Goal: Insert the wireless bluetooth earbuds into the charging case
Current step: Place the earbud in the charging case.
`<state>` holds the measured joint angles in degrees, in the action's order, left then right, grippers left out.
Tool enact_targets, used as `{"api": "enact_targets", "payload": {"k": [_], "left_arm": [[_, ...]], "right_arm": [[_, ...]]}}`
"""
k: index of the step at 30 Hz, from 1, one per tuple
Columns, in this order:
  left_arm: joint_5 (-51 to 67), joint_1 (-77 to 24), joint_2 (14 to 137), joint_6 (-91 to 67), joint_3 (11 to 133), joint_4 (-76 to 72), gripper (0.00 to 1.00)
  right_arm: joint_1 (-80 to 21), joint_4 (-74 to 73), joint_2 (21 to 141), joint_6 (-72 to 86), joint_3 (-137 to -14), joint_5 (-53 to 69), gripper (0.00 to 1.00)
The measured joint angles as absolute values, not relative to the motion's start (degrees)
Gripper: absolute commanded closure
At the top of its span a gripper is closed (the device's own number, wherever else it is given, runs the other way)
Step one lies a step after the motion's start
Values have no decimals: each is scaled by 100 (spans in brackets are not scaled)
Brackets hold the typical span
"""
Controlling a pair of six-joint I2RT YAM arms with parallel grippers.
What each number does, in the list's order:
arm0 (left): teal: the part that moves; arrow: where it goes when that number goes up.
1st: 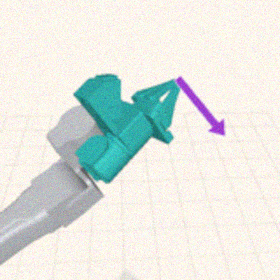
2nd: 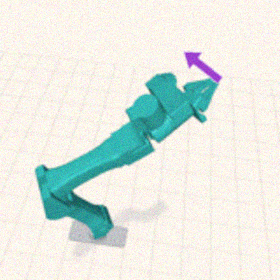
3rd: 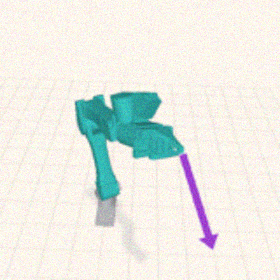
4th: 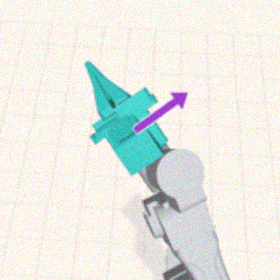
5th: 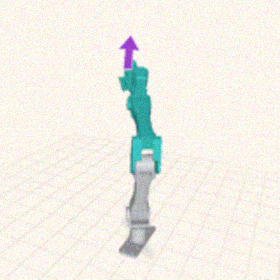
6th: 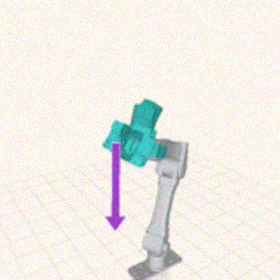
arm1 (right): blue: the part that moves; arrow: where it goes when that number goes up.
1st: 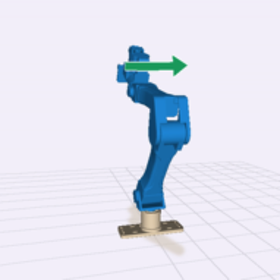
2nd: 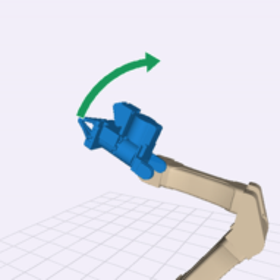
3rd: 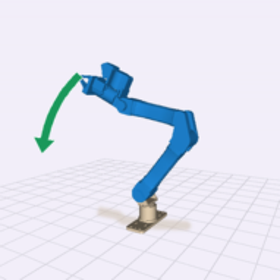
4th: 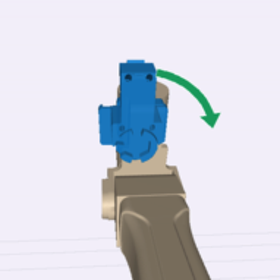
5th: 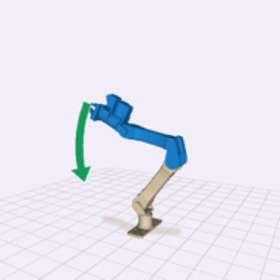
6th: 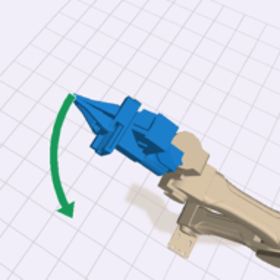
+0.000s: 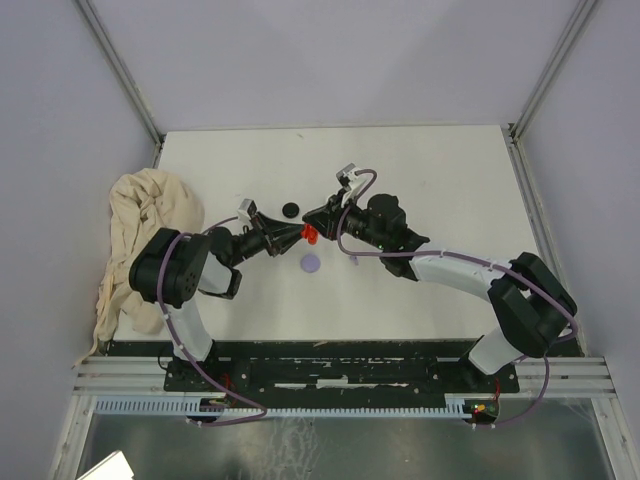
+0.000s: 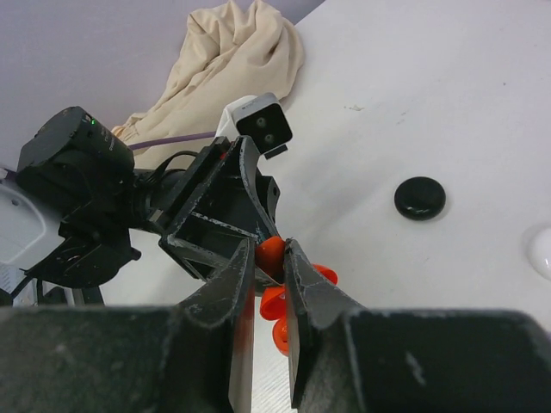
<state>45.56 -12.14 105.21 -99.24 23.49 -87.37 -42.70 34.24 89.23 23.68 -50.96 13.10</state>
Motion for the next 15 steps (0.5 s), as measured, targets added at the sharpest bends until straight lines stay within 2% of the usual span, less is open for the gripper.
{"api": "enact_targets", "payload": {"k": [15], "left_arm": [[4517,-1214,10527,-9926,2392,-8737,97]], "right_arm": [[-4388,3315,8888,2010,-4915,961,98]]}}
